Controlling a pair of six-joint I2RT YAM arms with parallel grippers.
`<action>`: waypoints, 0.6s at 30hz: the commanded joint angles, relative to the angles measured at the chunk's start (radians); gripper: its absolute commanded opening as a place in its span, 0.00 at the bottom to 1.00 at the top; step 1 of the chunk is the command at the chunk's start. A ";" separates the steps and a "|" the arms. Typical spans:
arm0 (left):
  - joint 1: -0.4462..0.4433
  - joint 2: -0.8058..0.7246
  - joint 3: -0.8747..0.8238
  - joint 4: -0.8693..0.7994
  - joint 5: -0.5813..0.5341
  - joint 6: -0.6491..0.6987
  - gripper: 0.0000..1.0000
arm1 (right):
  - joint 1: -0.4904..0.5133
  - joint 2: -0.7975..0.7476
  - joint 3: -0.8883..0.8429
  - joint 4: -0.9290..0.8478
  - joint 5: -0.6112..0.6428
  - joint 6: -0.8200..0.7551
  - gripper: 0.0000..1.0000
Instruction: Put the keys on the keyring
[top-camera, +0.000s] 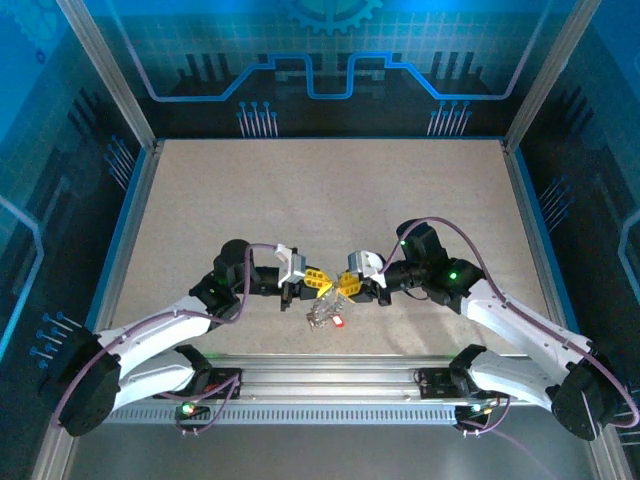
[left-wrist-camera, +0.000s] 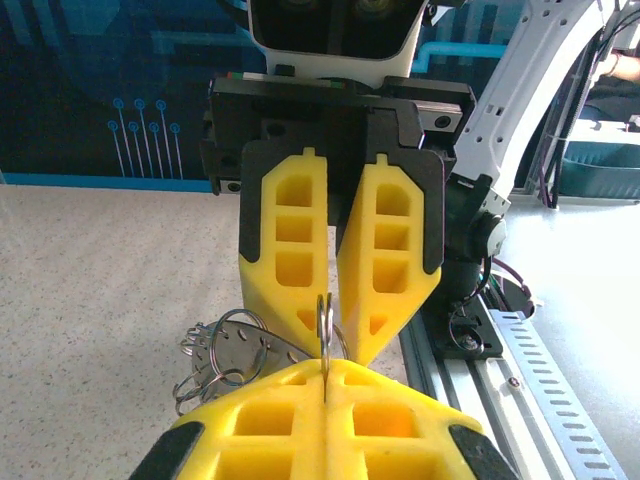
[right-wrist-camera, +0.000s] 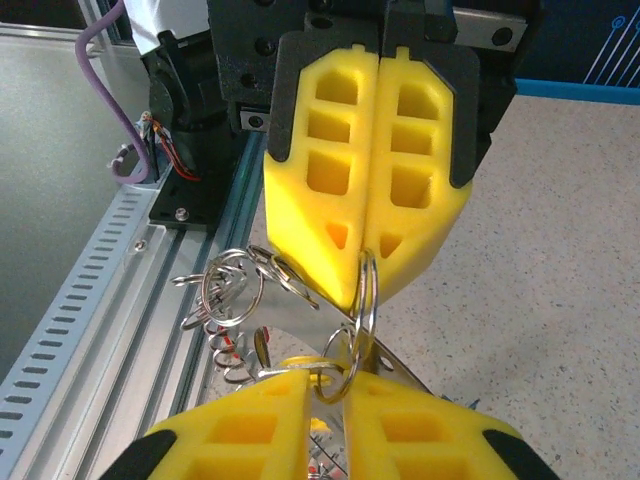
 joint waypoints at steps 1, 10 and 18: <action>-0.003 0.008 0.000 0.073 0.038 -0.008 0.00 | -0.021 0.005 0.035 -0.012 -0.065 -0.006 0.18; -0.003 0.013 0.000 0.105 0.045 -0.025 0.00 | -0.019 0.037 0.051 -0.026 -0.073 -0.011 0.04; -0.004 0.022 -0.002 0.128 0.049 -0.037 0.00 | -0.002 0.078 0.075 -0.036 -0.049 -0.002 0.04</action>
